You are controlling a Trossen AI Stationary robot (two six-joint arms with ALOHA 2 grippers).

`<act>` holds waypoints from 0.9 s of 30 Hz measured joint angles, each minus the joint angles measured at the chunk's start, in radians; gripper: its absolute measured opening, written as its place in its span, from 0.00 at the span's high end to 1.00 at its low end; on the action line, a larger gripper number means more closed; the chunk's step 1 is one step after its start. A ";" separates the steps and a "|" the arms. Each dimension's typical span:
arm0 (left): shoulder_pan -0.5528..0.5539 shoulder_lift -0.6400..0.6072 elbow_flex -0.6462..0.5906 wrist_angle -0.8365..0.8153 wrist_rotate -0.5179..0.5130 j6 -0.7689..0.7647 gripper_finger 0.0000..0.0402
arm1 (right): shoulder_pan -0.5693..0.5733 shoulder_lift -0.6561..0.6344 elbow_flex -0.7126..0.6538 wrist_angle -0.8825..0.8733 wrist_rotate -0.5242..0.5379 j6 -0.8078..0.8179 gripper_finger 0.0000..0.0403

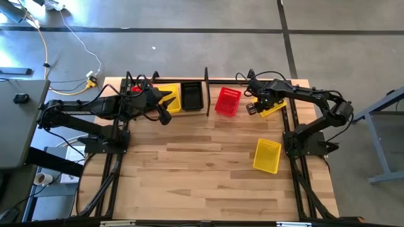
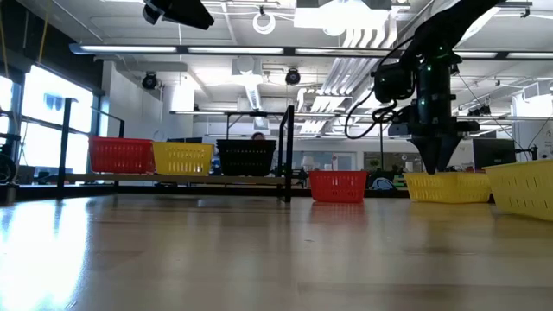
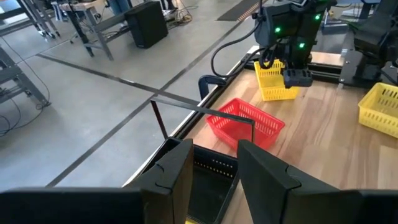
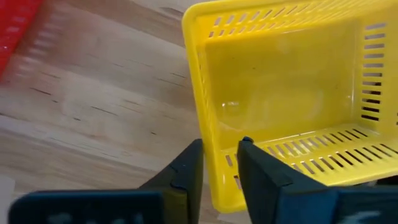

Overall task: Stack baskets on shelf by color
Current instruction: Stack the top yellow bin on top of the yellow bin on the shelf

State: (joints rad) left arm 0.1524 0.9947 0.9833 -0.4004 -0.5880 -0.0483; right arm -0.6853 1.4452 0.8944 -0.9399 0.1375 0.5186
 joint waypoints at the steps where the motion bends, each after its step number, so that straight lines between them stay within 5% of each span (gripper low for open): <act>1: 0.000 0.000 0.000 0.000 0.000 0.000 0.72 | 0.000 0.000 0.000 0.003 0.000 0.001 0.81; 23: 0.000 0.000 0.000 -0.007 0.008 0.000 0.72 | 0.001 0.053 0.000 0.035 0.019 0.004 0.87; 27: 0.000 0.000 0.000 -0.007 0.008 0.000 0.72 | -0.001 0.053 0.000 0.036 0.023 -0.012 0.96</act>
State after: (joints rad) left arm 0.1520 0.9947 0.9833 -0.4076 -0.5800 -0.0483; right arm -0.6865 1.4982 0.8944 -0.9043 0.1600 0.5063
